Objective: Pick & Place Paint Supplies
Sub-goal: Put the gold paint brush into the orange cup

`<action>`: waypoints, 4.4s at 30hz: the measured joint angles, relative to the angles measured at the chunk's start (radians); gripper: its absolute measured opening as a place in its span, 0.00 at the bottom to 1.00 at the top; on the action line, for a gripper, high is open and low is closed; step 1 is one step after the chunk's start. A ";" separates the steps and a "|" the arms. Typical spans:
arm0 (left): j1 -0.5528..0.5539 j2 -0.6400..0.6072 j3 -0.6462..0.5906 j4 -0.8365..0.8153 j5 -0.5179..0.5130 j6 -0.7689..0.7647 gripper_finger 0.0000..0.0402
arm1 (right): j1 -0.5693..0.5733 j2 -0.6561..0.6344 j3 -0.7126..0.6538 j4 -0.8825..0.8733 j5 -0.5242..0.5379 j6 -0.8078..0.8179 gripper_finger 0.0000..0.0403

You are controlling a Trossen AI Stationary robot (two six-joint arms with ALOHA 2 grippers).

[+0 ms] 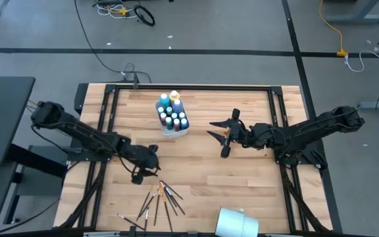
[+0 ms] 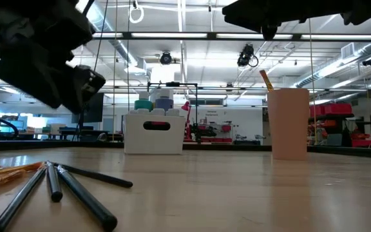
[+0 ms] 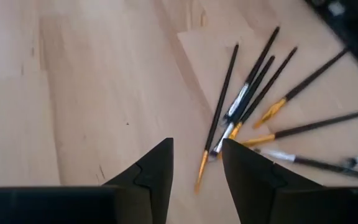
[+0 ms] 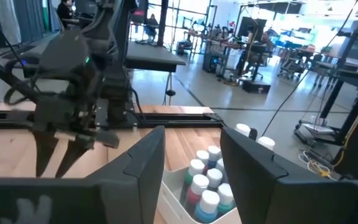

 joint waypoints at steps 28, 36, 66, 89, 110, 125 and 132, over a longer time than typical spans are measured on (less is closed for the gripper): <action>-0.065 0.268 -0.015 0.153 -0.128 0.192 0.03 | 0.000 0.000 0.000 -0.015 0.002 -0.002 0.40; -0.063 0.273 0.026 0.123 -0.270 0.359 0.01 | 0.000 0.000 0.000 -0.015 0.002 -0.003 0.40; -0.043 0.053 0.138 0.126 -0.575 1.054 0.01 | -0.005 0.000 -0.001 -0.100 -0.220 0.474 0.40; -0.005 0.052 0.177 0.454 -0.688 1.878 0.00 | -0.206 0.115 0.179 -0.290 -0.658 0.788 0.40; 0.016 0.052 0.177 0.478 -0.754 1.939 0.00 | -0.243 0.384 0.456 -0.470 -0.908 0.803 0.40; 0.069 0.074 0.178 0.127 -0.379 0.511 0.10 | -0.267 0.383 0.457 -0.657 -0.707 0.692 0.40; 0.093 0.218 0.177 0.057 -0.293 0.553 0.20 | -0.267 0.383 0.457 -0.631 -0.694 0.639 0.40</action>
